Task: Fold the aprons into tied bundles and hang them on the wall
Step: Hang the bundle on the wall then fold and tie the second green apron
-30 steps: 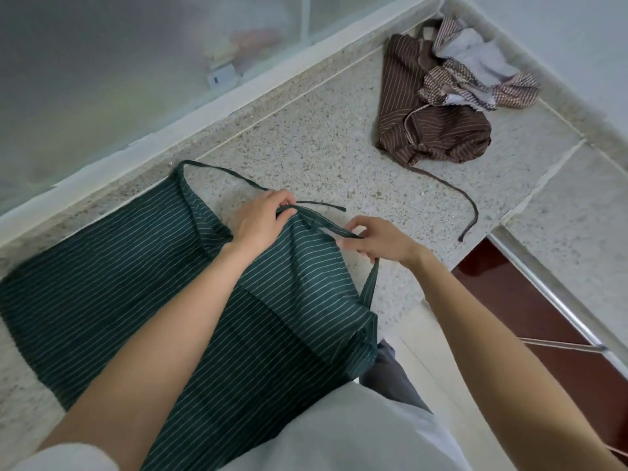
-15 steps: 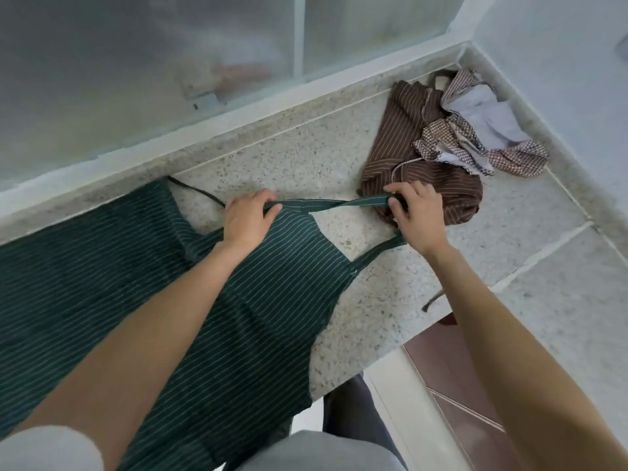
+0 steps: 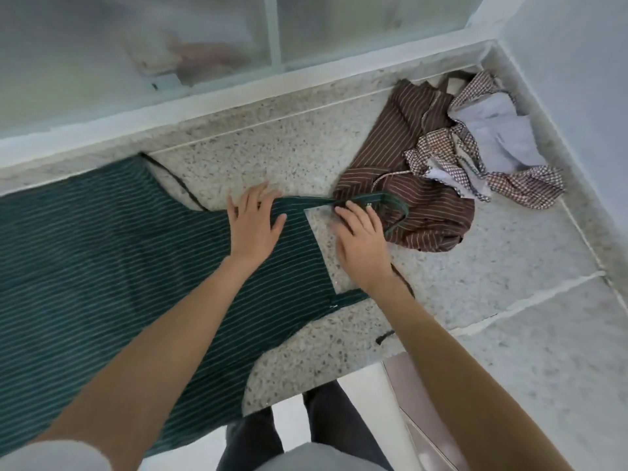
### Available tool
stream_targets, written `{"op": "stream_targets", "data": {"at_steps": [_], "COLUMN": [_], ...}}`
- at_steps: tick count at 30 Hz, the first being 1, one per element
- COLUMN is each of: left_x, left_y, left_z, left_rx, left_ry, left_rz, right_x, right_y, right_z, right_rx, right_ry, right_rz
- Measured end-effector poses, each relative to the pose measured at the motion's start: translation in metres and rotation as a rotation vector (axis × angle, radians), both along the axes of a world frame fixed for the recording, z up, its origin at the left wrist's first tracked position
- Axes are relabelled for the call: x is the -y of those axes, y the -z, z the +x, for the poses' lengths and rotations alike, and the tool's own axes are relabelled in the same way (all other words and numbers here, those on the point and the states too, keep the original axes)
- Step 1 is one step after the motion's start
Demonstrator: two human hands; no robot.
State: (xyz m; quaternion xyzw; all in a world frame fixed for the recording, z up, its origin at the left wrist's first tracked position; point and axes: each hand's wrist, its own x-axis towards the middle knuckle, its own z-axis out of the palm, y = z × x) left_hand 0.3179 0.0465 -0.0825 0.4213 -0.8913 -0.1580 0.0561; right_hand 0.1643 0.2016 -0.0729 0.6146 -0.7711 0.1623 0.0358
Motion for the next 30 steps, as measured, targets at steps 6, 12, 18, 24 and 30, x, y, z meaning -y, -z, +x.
{"op": "stream_targets", "data": {"at_steps": [6, 12, 18, 24, 30], "left_x": [-0.066, -0.091, -0.076, -0.068, -0.148], "left_y": [0.01, 0.023, 0.029, -0.004, -0.007], "left_z": [0.074, 0.143, 0.163, 0.221, 0.361], "left_rx": [0.075, 0.279, 0.246, -0.26, -0.276], "left_ry": [-0.203, -0.283, -0.162, -0.127, -0.095], "left_rz": [0.003, 0.162, 0.313, 0.372, 0.11], "right_x": [-0.007, -0.03, -0.029, -0.063, -0.125], "right_y": [0.042, 0.059, 0.036, 0.016, 0.038], "right_z": [0.06, 0.054, 0.082, 0.217, 0.33], "right_rx": [0.085, 0.038, -0.026, 0.246, 0.165], "right_ry": [-0.296, -0.357, -0.244, -0.518, -0.407], "right_rz": [0.342, 0.424, 0.35, 0.076, 0.244]}}
